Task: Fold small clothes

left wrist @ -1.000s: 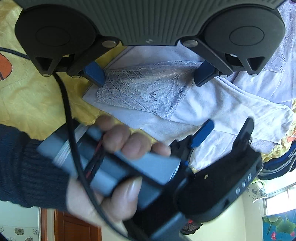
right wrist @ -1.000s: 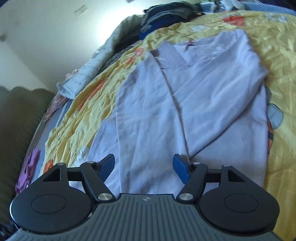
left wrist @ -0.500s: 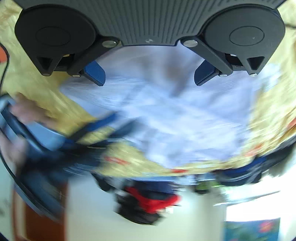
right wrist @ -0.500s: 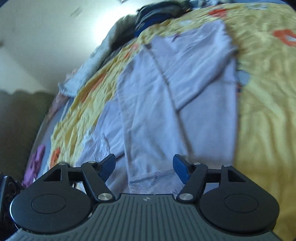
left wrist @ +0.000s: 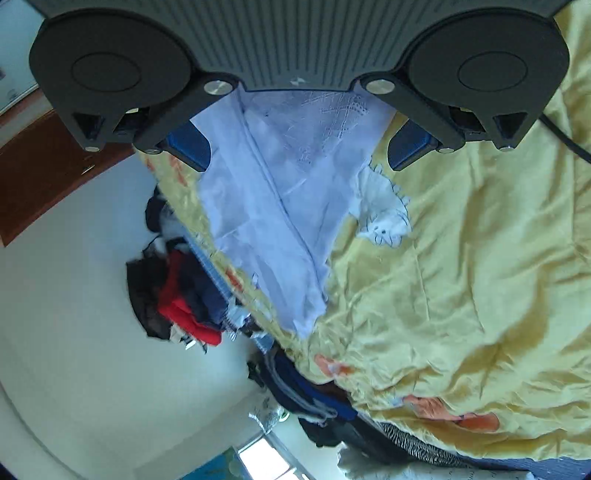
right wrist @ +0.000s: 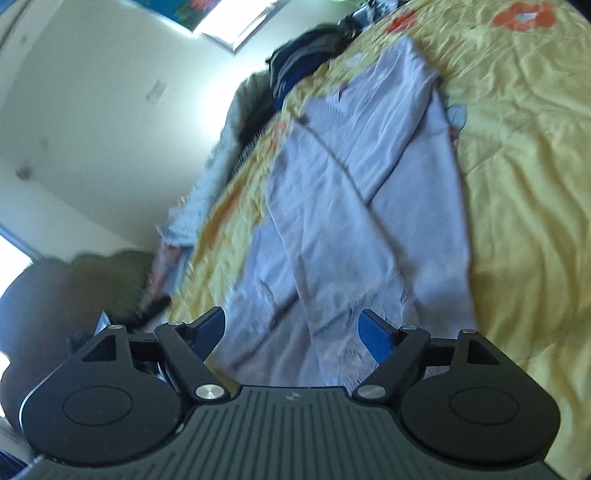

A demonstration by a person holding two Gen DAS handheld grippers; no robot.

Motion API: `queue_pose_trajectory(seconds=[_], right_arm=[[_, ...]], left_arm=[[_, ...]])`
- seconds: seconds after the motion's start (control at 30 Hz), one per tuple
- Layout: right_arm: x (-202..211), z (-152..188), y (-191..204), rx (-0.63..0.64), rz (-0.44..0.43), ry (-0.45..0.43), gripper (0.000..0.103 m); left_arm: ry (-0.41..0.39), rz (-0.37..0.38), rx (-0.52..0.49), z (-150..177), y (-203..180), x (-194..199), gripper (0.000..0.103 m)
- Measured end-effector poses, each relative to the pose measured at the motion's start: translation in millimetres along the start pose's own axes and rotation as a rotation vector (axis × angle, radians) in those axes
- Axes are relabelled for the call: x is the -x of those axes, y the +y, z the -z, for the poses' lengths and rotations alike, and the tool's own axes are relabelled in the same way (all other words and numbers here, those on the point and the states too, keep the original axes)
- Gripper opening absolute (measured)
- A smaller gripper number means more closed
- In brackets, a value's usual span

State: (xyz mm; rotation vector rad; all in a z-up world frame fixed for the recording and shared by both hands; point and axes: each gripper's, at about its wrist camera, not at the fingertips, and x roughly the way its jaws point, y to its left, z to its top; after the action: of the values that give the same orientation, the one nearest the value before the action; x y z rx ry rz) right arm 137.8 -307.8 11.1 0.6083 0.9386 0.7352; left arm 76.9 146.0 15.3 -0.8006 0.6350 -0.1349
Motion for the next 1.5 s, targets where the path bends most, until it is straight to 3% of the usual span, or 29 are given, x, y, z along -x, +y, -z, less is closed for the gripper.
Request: queue_pose_trajectory(seconds=[0.1,0.27,0.33,0.47,0.6,0.7,0.77,0.9,1.03,1.13,1.23,1.5], right_arm=[[-5.5,7.5,6.9,0.073,0.127,0.011,0.079],[34.3,9.5,-19.3,-0.016,0.183,-0.087,0.080],[45.4,10.3,-36.3,-0.073,0.219,-0.107,0.076],[52.0,11.6,-58.6,-0.188,0.127,-0.101,0.077],[50.0,7.2,-83.4,-0.343,-0.037,-0.047,0.078],[48.1,0.6,-86.0,-0.366,-0.083,0.006,0.077],[40.7,-0.6,-80.3,-0.338,-0.087,0.063,0.077],[28.3,-0.4,-59.5,-0.253,-0.059,0.137,0.076],[20.2,-1.1,-50.6,-0.242,-0.036,0.141,0.070],[20.3,2.1,-55.6,-0.259,-0.025,0.138,0.056],[24.1,5.5,-62.3,-0.279,-0.040,0.131,0.055],[21.5,5.1,-64.1,-0.315,-0.055,0.121,0.059]], left_arm=[[0.021,-0.064,-0.006,-0.8,6.7,-9.6,0.103],[0.049,-0.031,-0.011,-9.5,12.2,-11.9,0.103],[0.093,-0.005,-0.025,-6.6,6.2,-12.5,0.103],[0.283,0.163,0.054,-4.9,3.4,-33.8,0.102],[0.342,0.211,0.135,-15.7,14.1,-44.1,0.102],[0.379,0.206,0.171,-22.7,21.1,-49.5,0.087],[0.418,0.156,0.140,-25.3,21.8,-54.9,0.039],[0.465,0.127,0.125,-27.9,23.8,-62.7,0.037],[0.476,0.116,0.101,-30.6,21.0,-61.4,0.038],[0.433,0.096,0.061,-36.3,20.9,-53.1,0.038],[0.394,0.068,0.071,-46.5,29.0,-48.1,0.038],[0.450,0.171,0.150,-37.4,39.8,-63.9,0.039]])
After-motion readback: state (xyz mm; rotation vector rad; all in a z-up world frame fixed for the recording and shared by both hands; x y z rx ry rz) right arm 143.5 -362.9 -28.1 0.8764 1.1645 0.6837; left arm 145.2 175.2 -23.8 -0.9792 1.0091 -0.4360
